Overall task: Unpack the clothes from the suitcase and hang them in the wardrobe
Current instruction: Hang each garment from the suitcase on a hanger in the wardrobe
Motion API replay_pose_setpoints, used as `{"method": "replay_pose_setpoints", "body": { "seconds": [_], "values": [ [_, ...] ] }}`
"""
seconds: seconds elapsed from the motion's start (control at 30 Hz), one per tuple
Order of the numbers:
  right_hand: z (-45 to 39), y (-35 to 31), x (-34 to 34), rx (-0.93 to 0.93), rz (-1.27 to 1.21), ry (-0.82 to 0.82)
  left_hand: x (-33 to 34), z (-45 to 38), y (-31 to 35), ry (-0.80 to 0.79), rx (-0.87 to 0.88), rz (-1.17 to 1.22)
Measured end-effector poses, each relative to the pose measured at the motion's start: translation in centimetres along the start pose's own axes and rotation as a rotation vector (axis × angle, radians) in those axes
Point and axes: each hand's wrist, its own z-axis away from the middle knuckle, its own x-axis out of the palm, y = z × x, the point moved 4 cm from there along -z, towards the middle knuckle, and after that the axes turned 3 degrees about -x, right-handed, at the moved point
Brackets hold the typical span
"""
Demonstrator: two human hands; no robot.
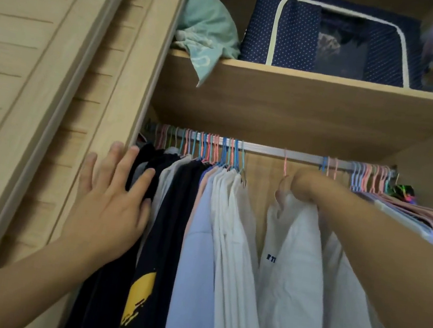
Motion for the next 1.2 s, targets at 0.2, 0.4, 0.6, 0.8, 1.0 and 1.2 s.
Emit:
{"method": "replay_pose_setpoints", "body": {
  "seconds": [0.2,0.4,0.6,0.8,1.0,1.2],
  "values": [
    [0.8,-2.7,-2.1,0.038,-0.065,0.375,1.3,-6.6,5.6,-0.46,-0.364,0.454],
    [3.8,-8.6,-0.6,-0.37,-0.624,0.333,3.5,-10.5,10.4,-0.589,-0.442,0.567],
    [4.5,-4.8,-0.5,-0.219,-0.319,0.262,4.1,-10.6,13.6,-0.608,-0.388,0.764],
    [6.9,1.7,2.8,0.06,0.057,0.445,4.8,-9.5,10.0,-0.69,-0.236,0.546],
    [8.2,-0.6,1.3,-0.045,0.13,0.459,0.1,-6.8,6.9,-0.486,-0.072,0.437],
    [9.1,-11.5,-1.4,-0.337,-0.548,0.307,-5.4,2.5,-3.1,-0.173,-0.397,0.228]
  ]
}}
